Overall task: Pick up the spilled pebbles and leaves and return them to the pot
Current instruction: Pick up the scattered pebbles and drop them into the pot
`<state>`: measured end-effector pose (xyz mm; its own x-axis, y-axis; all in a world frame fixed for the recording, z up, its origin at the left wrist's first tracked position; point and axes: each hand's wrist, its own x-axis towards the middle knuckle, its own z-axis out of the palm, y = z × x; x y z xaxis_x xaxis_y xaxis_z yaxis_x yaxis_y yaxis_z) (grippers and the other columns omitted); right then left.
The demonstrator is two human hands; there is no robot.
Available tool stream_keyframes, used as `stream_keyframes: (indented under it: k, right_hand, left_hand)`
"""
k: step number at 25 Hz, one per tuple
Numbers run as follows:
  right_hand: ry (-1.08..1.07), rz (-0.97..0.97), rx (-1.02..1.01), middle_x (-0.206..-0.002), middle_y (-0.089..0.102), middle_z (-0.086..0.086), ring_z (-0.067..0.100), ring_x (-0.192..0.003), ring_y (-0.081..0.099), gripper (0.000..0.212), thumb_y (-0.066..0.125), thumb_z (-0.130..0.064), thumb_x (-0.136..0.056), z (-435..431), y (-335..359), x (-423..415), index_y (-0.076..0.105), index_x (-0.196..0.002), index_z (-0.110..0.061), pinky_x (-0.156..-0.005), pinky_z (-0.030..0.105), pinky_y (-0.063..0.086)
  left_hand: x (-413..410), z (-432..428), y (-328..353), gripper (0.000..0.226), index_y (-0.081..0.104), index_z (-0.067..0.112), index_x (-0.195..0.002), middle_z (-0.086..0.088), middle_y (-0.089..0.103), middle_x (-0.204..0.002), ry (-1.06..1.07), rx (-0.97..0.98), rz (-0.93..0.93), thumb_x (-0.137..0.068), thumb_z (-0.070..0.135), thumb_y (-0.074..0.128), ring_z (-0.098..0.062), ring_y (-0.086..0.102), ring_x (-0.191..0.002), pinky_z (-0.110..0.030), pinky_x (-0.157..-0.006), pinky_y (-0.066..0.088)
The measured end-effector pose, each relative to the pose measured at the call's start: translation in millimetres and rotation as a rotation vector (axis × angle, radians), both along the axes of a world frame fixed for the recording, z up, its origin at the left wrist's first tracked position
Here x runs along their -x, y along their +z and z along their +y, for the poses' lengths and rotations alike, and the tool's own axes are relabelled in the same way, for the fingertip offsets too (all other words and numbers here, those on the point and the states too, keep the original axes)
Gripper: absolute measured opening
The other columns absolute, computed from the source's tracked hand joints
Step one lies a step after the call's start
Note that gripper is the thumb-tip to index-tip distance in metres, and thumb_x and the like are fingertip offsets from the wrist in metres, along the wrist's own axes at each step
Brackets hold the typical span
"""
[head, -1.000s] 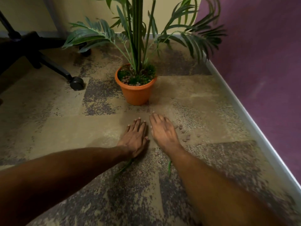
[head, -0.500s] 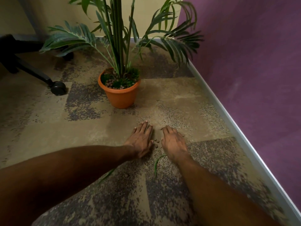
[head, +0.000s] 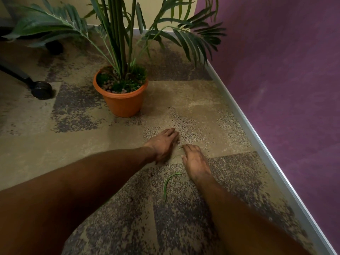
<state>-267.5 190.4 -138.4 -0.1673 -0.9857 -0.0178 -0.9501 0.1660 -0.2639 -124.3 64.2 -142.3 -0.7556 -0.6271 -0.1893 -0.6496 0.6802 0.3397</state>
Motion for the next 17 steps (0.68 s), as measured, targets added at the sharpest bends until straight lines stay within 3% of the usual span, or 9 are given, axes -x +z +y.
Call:
stream_keyframes:
  k: [4,8,10,12,15,17]
  right_hand:
    - [-0.004,0.013,-0.010,-0.142,0.057,0.007,0.022,-0.129,0.046,0.043,0.055,-0.016,-0.104,-2,-4,2,0.051,-0.146,-0.011,-0.107,0.036,0.045]
    - [-0.071,0.031,-0.034,-0.134,0.057,0.004,0.020,-0.118,0.052,0.045,0.059,-0.006,-0.100,1,-8,-3,0.054,-0.143,-0.017,-0.097,0.035,0.052]
    - [-0.098,0.044,-0.040,-0.133,0.056,0.005,0.020,-0.117,0.053,0.044,0.060,-0.003,-0.098,2,-10,-4,0.055,-0.140,-0.015,-0.096,0.034,0.052]
    - [-0.103,0.063,-0.039,-0.133,0.057,0.005,0.020,-0.118,0.052,0.040,0.062,-0.004,-0.097,1,-10,-5,0.058,-0.136,-0.013,-0.096,0.031,0.052]
    - [-0.119,0.072,-0.027,-0.135,0.058,0.005,0.019,-0.121,0.050,0.033,0.062,-0.005,-0.098,0,-13,-4,0.064,-0.131,-0.012,-0.096,0.029,0.051]
    - [-0.117,0.079,-0.043,-0.138,0.056,0.006,0.019,-0.124,0.048,0.036,0.065,-0.005,-0.096,0,-15,-4,0.064,-0.131,-0.013,-0.098,0.029,0.051]
  left_hand:
    - [16,-9,-9,0.066,0.018,0.022,-0.166,-0.004,0.012,-0.175,-0.017,-0.044,-0.006,-0.108,0.017,0.047,-0.023,0.013,-0.161,-0.041,-0.128,0.023]
    - [27,-7,-20,0.083,0.030,0.029,-0.162,0.002,0.019,-0.174,-0.173,0.004,-0.077,-0.093,0.005,0.070,-0.020,0.016,-0.160,-0.044,-0.127,0.028]
    - [28,-4,-17,0.074,0.039,0.029,-0.159,0.003,0.024,-0.172,-0.175,0.023,-0.068,-0.095,0.003,0.066,-0.020,0.020,-0.159,-0.038,-0.127,0.024]
    - [25,0,-9,0.053,0.052,0.031,-0.151,0.003,0.037,-0.166,-0.109,-0.027,-0.014,-0.102,0.011,0.056,-0.021,0.034,-0.154,-0.037,-0.125,0.030]
    - [21,1,-7,0.032,0.069,0.023,-0.121,-0.003,0.069,-0.128,-0.031,-0.054,0.098,-0.102,0.026,0.044,-0.026,0.065,-0.119,-0.043,-0.103,0.054]
    - [20,-1,-6,0.039,0.070,0.018,-0.107,-0.006,0.071,-0.109,-0.076,0.047,0.067,-0.095,0.034,0.037,-0.029,0.068,-0.103,-0.045,-0.091,0.058]
